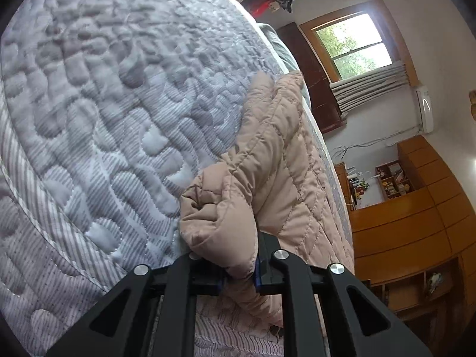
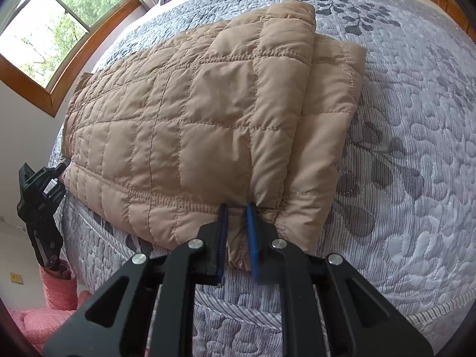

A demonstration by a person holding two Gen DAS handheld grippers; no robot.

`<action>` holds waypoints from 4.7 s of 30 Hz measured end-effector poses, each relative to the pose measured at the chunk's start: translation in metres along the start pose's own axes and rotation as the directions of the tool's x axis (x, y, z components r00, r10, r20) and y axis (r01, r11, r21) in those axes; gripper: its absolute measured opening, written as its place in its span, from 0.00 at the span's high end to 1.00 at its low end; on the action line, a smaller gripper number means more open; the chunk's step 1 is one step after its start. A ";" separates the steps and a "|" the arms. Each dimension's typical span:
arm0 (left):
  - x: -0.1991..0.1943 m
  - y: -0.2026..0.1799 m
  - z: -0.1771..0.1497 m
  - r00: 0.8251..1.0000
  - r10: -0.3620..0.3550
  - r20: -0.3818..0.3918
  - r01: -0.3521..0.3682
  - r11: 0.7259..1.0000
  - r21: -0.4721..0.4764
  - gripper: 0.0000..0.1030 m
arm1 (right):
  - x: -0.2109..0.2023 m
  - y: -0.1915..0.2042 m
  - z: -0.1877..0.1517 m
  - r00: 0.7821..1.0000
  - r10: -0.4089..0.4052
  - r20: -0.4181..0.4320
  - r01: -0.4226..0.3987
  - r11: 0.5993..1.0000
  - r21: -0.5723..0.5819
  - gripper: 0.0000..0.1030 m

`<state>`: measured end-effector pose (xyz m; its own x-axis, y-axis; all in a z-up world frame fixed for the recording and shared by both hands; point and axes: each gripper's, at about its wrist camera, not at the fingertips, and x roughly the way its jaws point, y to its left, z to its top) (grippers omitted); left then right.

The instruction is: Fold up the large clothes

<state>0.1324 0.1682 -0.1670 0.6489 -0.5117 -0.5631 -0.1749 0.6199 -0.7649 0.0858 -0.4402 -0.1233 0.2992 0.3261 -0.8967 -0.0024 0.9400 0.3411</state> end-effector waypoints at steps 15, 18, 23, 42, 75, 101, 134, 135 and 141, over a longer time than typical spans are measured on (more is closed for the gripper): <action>-0.022 -0.207 -0.060 0.987 -0.156 -0.027 0.135 0.741 0.657 0.87 | -0.007 -0.006 -0.005 1.000 0.017 0.007 -0.017 1.000 0.018 0.87; -0.007 -0.227 -0.078 0.984 -0.152 -0.095 0.175 0.693 0.700 0.87 | -0.007 -0.005 -0.005 1.000 0.018 0.009 -0.018 1.000 0.019 0.87; 0.020 -0.237 -0.097 0.978 -0.121 -0.168 0.206 0.663 0.720 0.87 | -0.007 -0.004 -0.007 1.000 0.016 0.010 -0.016 1.000 0.019 0.87; 0.097 -0.218 -0.151 0.939 0.042 -0.341 0.226 0.674 0.703 0.85 | -0.005 0.000 -0.005 1.000 0.007 0.002 -0.007 1.000 0.014 0.86; 0.054 -0.211 -0.112 0.888 -0.078 -0.452 0.357 0.737 0.574 0.59 | -0.028 0.007 -0.002 0.999 -0.016 0.040 0.017 1.000 -0.003 0.78; 0.116 -0.201 -0.023 0.945 0.307 -0.114 -0.154 0.723 0.673 0.58 | 0.014 0.085 0.109 0.992 0.123 -0.037 -0.125 0.989 -0.084 0.91; 0.131 -0.208 -0.045 0.946 0.313 -0.081 -0.166 0.685 0.709 0.59 | 0.008 0.087 0.111 0.997 0.064 -0.050 -0.067 0.996 -0.063 0.71; 0.129 -0.208 -0.043 0.946 0.312 -0.084 -0.164 0.689 0.706 0.59 | 0.006 0.093 0.111 0.998 0.047 -0.038 -0.050 0.995 -0.086 0.80; 0.103 -0.213 -0.029 0.961 0.233 -0.146 -0.083 0.755 0.651 0.59 | -0.041 0.092 0.114 0.987 0.146 0.059 -0.137 0.981 -0.140 0.88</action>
<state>0.2151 -0.0331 -0.0711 0.4749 -0.4348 -0.7651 0.2959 0.8977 -0.3265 0.1820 -0.3781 -0.0230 0.3510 0.4538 -0.8191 -0.1772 0.8911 0.4178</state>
